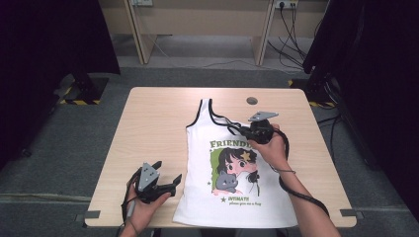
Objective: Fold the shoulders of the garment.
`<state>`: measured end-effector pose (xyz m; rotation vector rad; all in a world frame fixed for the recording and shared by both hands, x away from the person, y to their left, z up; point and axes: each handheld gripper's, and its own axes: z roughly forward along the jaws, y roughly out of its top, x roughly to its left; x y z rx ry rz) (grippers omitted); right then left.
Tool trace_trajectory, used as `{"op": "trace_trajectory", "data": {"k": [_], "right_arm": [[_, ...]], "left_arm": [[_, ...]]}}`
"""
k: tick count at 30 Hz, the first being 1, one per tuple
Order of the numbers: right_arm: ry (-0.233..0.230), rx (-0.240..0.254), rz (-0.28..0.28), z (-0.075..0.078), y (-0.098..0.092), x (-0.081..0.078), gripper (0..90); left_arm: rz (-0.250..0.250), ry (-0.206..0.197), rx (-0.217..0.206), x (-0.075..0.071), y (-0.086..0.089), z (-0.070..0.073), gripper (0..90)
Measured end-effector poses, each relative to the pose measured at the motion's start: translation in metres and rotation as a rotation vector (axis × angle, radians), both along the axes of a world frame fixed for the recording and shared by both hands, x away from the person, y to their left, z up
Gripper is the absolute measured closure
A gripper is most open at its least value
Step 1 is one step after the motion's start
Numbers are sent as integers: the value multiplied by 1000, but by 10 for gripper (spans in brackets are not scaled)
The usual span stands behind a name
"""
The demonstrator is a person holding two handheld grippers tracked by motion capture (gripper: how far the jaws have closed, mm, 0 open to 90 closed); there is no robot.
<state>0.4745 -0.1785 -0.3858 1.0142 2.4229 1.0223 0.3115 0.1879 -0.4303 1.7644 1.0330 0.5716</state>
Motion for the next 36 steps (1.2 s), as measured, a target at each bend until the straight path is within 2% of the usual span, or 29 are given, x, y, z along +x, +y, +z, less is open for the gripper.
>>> {"op": "trace_trajectory", "data": {"k": [1,3,4,8,9,11,12,17,20,22,24,28,30,33,36], "right_arm": [[0,-1,14,-1,0,-7,840],[0,-1,14,-1,0,-7,840],[6,2,24,-3,0,-13,838],[6,6,30,-4,-1,-19,838],[5,-2,41,-4,-1,-24,838],[5,-2,41,-4,-1,-24,838],[9,-10,54,-5,-1,-30,838],[14,-16,71,-7,-1,-37,838],[32,-24,84,-10,-2,-43,811],[25,-28,87,-10,-3,-44,780],[19,-21,80,-7,-4,-44,751],[-5,-4,67,1,-3,-39,626],[-6,-9,76,4,0,-33,618],[18,-29,106,5,7,-22,598],[66,-68,170,0,15,-15,592]], "left_arm": [[0,0,0,0,0,0,135],[1,-1,-1,0,0,0,135],[1,-1,-1,0,0,0,135],[2,-1,2,0,0,0,135],[2,-1,2,0,0,0,135],[3,-2,2,0,0,0,135],[3,-2,2,0,0,0,135],[3,-3,4,-1,0,0,135],[2,-2,4,-1,-1,0,135],[2,-1,6,0,-1,0,135],[2,-2,7,-1,-1,0,135],[2,-2,7,-1,-1,0,135],[2,-2,9,-1,-1,0,135],[0,-4,11,-1,-1,0,135],[0,-4,7,-1,-1,0,135]]}}
